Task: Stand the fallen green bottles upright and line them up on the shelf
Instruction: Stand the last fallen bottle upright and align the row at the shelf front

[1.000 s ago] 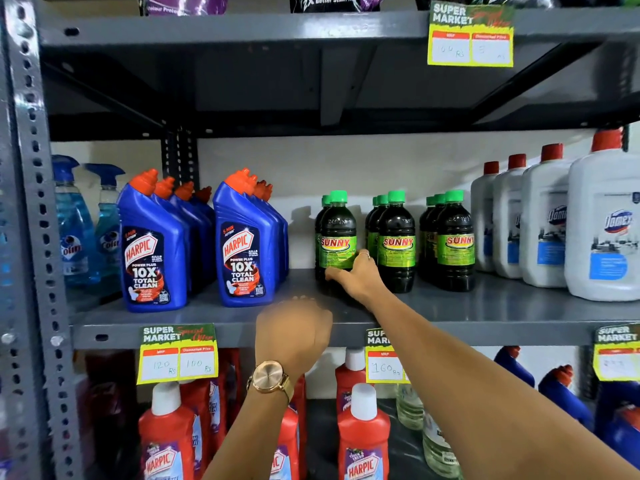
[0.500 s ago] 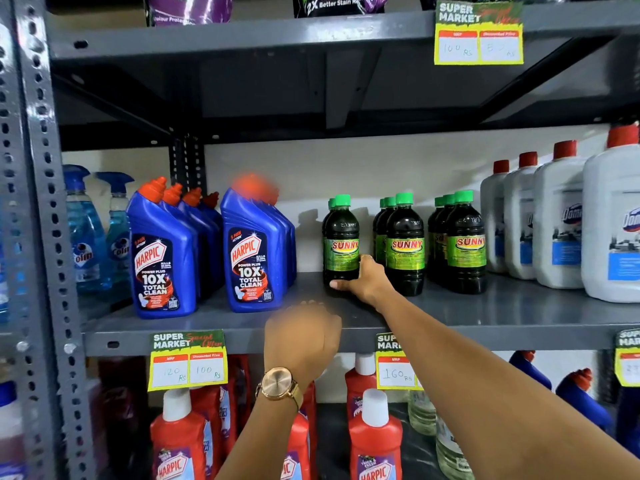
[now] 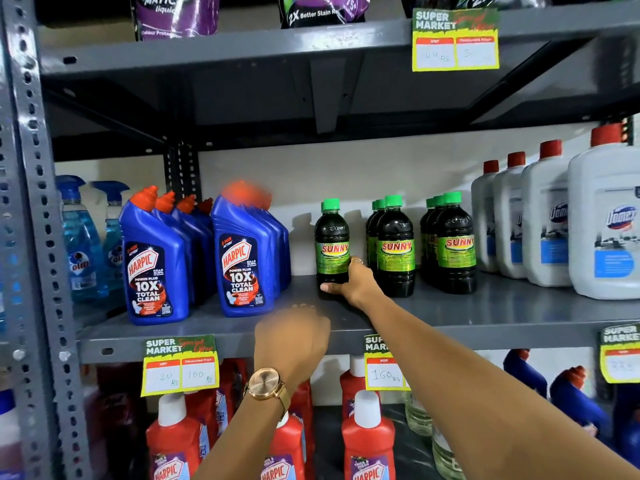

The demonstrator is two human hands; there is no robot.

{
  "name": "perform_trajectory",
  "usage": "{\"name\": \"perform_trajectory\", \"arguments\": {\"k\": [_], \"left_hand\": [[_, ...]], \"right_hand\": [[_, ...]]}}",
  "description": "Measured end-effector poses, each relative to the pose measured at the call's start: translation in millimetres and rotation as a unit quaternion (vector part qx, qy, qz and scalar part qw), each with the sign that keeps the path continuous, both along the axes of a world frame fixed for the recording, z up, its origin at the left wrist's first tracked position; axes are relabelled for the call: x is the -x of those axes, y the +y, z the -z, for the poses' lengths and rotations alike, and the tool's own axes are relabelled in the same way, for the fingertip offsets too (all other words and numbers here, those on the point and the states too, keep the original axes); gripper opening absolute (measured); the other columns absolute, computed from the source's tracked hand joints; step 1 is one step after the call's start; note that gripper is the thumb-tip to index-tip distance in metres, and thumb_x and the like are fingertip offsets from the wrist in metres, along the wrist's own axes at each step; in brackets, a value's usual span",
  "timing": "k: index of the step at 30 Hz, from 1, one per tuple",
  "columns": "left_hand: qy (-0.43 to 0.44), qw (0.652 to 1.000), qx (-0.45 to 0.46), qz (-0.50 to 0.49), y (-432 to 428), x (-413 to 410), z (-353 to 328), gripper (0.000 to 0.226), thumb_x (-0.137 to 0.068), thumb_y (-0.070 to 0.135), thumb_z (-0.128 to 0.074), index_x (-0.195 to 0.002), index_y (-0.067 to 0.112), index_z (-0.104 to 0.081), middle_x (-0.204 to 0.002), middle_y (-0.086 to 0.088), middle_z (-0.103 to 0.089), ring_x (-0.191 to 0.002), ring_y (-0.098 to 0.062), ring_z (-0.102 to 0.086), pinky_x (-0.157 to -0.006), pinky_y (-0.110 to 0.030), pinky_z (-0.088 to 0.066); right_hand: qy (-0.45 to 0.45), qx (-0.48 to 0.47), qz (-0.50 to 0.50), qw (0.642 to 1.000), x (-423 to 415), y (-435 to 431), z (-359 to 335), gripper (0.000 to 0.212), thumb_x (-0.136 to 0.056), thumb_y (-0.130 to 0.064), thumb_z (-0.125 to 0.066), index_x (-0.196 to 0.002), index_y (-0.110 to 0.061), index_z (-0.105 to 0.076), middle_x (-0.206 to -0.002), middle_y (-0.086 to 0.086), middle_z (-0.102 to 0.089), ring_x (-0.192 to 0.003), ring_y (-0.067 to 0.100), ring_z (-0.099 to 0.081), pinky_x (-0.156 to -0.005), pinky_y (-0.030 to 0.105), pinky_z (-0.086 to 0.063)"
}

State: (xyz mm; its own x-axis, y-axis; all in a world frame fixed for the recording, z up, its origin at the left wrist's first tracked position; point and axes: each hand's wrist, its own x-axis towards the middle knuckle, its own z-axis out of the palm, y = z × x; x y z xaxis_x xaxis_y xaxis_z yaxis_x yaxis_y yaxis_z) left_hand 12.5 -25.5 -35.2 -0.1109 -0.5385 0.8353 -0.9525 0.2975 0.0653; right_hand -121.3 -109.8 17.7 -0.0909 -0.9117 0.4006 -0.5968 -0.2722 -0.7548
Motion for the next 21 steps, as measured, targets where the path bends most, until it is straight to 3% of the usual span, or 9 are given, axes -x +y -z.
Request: {"name": "perform_trajectory", "arguments": {"k": [8,21], "left_hand": [[0.003,1.000,-0.019,-0.006,2.3,1.2,-1.6,0.034,-0.080,0.034,-0.032,-0.071,0.020,-0.062,-0.067,0.002,-0.063,-0.056,-0.015,-0.048,-0.047,-0.027,-0.022],[0.005,1.000,-0.020,-0.005,-1.2,2.5,-2.1,0.033,-0.077,0.037,-0.029,-0.065,0.020,-0.056,-0.066,0.002,-0.063,-0.061,-0.019,-0.059,-0.046,-0.027,-0.022]], "right_hand": [[0.007,-0.003,-0.012,1.000,-0.3,-4.0,0.0,0.079,-0.075,-0.026,-0.081,-0.136,-0.002,-0.037,-0.137,0.018,-0.052,-0.129,0.033,-0.048,-0.105,0.038,-0.040],[-0.008,0.006,0.003,1.000,1.0,-8.2,3.6,0.074,-0.075,-0.025,-0.081,-0.132,-0.002,-0.039,-0.137,0.017,-0.053,-0.128,0.035,-0.051,-0.102,0.039,-0.042]]}}
